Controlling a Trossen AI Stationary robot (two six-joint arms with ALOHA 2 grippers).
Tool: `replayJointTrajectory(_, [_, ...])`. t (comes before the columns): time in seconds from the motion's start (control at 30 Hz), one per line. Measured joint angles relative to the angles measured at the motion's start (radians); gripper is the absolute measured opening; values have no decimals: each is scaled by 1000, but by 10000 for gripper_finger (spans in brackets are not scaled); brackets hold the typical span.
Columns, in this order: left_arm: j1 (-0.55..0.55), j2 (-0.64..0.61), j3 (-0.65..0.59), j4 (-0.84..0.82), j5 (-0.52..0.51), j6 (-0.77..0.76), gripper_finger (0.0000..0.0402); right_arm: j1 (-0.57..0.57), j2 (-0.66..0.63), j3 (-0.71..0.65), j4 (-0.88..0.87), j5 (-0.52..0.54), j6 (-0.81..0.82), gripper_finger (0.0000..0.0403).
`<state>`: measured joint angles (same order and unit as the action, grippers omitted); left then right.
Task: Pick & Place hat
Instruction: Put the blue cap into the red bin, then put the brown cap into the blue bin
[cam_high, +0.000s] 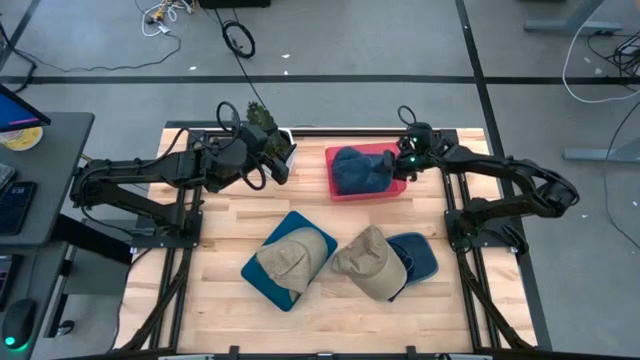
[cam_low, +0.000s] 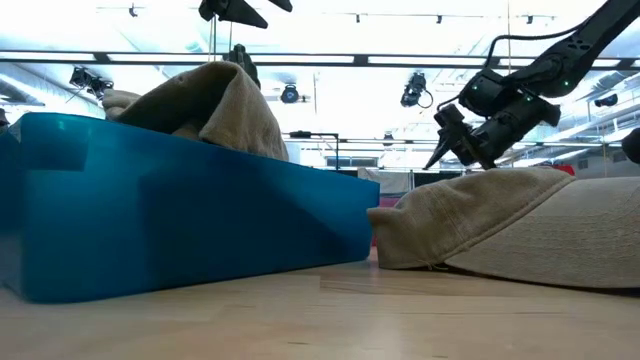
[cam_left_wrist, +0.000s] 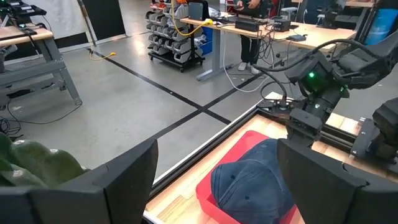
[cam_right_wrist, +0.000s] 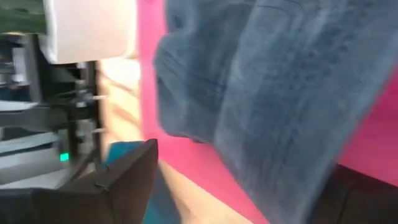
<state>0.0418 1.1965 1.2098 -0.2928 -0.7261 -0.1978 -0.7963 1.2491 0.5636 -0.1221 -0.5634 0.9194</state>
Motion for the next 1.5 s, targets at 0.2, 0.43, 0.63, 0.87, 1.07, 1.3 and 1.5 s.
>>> replayJointTrajectory(0.2, [0, 0, 0, -1, 0, 1, 332, 6, -11, 157, -355, 170, -175, 318])
replayJointTrajectory(0.43, [0, 0, 0, -1, 0, 2, 332, 20, -13, 364, -529, 350, -287, 318])
replayJointTrajectory(0.63, [0, 0, 0, -7, 0, 1, 332, 22, -13, 445, -627, 389, -317, 313])
replayJointTrajectory(0.87, [0, 0, 0, -21, 0, 0, 332, 93, -39, 478, -848, 380, -343, 278])
replayJointTrajectory(1.07, [0, 0, 0, -21, 5, 0, 332, 157, -135, 484, -1097, 380, -323, 247])
replayJointTrajectory(1.3, [0, 0, 0, -20, 25, 1, 332, 238, -238, 473, -1286, 362, -241, 227])
replayJointTrajectory(1.5, [0, 0, 0, -20, 27, 0, 332, 319, -295, 401, -1216, 193, -120, 226])
